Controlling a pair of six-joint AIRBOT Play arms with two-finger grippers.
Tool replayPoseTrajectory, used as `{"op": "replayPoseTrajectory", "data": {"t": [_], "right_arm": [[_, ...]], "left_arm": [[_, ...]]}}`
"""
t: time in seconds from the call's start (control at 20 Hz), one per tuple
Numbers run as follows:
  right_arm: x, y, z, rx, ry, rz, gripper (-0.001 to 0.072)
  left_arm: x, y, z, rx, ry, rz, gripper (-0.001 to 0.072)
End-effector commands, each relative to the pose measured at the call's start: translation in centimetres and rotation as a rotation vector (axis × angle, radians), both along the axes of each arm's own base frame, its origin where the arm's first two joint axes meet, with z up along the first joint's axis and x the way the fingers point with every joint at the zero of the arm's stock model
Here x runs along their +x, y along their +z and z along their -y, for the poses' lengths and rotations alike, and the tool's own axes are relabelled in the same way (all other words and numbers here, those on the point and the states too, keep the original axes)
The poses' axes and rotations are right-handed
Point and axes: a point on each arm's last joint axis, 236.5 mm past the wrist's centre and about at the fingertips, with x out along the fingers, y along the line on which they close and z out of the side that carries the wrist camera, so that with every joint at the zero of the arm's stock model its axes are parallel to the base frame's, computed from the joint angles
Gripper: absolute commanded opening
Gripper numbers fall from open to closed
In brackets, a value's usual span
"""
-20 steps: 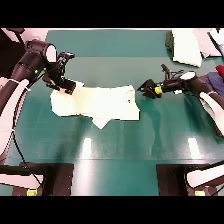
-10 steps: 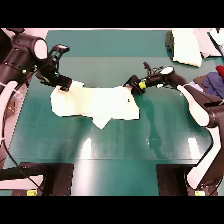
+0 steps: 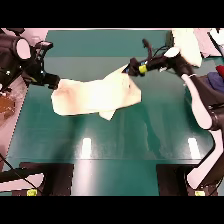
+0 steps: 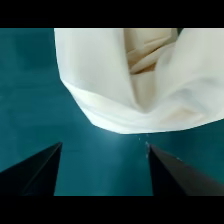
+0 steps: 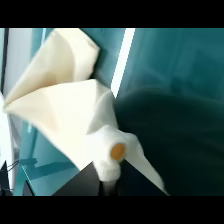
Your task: Fold the shirts.
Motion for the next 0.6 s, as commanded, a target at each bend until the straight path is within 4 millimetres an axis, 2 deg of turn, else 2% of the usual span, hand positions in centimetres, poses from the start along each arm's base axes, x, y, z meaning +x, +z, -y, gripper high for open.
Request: {"op": "replayPoseTrajectory", "data": {"t": [0.0,0.05,0.15,0.25,0.3,0.45,0.55], "right_arm": [[-0.8,8.9,1.7,-0.037,-0.004,0.222,0.0028],[-1.1,10.4,2.1,-0.056,-0.014,0.266,0.0028],[-1.9,11.9,2.7,-0.083,-0.012,0.303,0.0028],[-2.7,11.6,2.6,-0.102,0.01,0.286,0.0028],[-3.1,11.2,2.5,-0.105,0.025,0.271,0.0028],[-4.5,10.4,1.8,-0.115,0.08,0.234,0.0028],[-4.8,10.6,1.2,-0.112,0.09,0.237,0.0028]], "left_arm": [[-0.6,-4.0,0.2,-0.181,0.067,-0.048,0.06],[-0.1,-5.2,-0.1,-0.203,0.085,-0.028,0.06],[1.3,-7.5,-0.2,-0.277,0.141,0.027,0.0627],[2.6,-9.1,2.4,-0.441,0.109,0.047,0.0627],[3.9,-9.6,3.1,-0.498,0.114,0.081,0.0627],[9.0,-10.2,2.1,-0.604,0.278,0.233,0.0626],[10.5,-11.9,1.5,-0.643,0.358,0.249,0.0626]]}}
